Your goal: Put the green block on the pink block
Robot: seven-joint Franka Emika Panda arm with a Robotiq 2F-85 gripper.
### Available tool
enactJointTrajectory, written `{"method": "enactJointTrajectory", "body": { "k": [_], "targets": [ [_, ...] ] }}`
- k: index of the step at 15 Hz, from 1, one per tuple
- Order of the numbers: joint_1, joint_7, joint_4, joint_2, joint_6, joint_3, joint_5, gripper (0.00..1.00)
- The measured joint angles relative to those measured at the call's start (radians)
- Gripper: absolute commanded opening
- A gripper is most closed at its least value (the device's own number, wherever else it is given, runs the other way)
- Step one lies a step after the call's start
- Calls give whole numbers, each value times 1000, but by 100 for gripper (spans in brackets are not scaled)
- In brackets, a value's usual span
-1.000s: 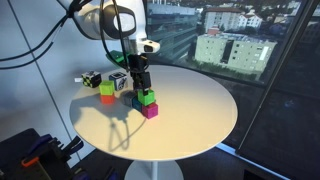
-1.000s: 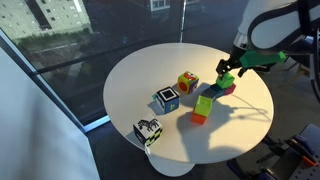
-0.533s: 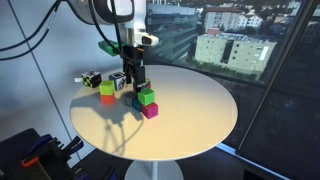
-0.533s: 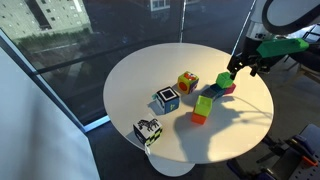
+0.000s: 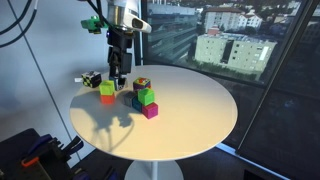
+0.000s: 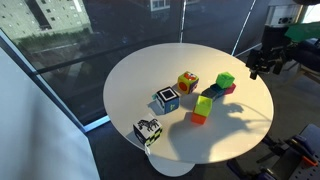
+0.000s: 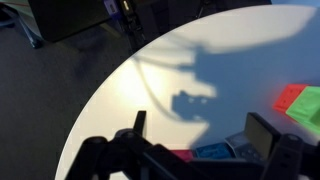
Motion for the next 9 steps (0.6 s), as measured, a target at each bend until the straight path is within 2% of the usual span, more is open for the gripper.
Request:
{"method": "enactJointTrajectory", "body": {
  "k": [9],
  "targets": [
    [0, -21, 0, -214, -300, 30, 0, 100]
  ]
}}
